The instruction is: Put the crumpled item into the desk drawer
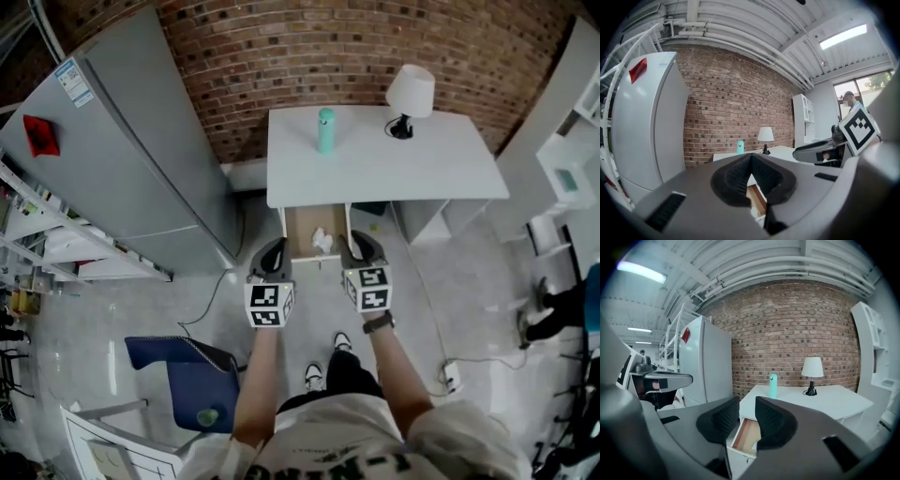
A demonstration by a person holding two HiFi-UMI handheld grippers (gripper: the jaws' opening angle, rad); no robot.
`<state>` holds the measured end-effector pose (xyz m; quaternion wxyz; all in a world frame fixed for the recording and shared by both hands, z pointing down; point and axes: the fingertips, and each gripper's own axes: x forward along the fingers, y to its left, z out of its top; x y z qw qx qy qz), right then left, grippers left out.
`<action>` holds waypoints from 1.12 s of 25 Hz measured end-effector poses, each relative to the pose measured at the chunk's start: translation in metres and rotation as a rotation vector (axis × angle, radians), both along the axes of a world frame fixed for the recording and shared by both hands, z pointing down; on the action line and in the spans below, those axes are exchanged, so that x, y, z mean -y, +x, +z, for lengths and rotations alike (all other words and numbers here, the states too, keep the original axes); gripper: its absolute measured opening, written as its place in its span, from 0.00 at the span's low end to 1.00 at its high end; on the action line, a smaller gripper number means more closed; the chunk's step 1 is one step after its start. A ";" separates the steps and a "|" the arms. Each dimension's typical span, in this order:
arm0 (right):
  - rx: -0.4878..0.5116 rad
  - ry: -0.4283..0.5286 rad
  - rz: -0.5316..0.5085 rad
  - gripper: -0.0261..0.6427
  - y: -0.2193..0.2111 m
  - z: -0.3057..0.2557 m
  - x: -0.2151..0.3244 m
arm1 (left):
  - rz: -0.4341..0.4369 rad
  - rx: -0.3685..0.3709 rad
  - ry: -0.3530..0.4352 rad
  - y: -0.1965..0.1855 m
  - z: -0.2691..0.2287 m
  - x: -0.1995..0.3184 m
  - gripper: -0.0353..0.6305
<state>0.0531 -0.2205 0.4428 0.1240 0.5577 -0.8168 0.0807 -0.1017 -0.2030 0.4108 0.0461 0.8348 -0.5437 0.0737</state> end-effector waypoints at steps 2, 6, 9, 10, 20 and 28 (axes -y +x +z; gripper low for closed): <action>0.002 0.021 0.002 0.17 0.000 -0.011 -0.011 | -0.002 -0.008 0.019 -0.001 -0.013 -0.012 0.05; -0.002 0.066 0.017 0.11 -0.002 -0.033 -0.031 | -0.006 -0.011 0.045 -0.001 -0.034 -0.029 0.05; 0.020 0.091 0.024 0.10 -0.009 -0.047 -0.049 | -0.005 -0.002 0.063 -0.003 -0.042 -0.043 0.05; 0.034 0.097 0.027 0.10 -0.010 -0.051 -0.054 | -0.004 0.000 0.067 -0.002 -0.044 -0.047 0.05; 0.065 0.153 0.041 0.05 -0.007 -0.075 -0.086 | 0.011 -0.016 0.131 0.002 -0.066 -0.082 0.05; 0.047 0.175 0.023 0.04 -0.013 -0.084 -0.099 | 0.005 -0.026 0.151 -0.003 -0.075 -0.095 0.05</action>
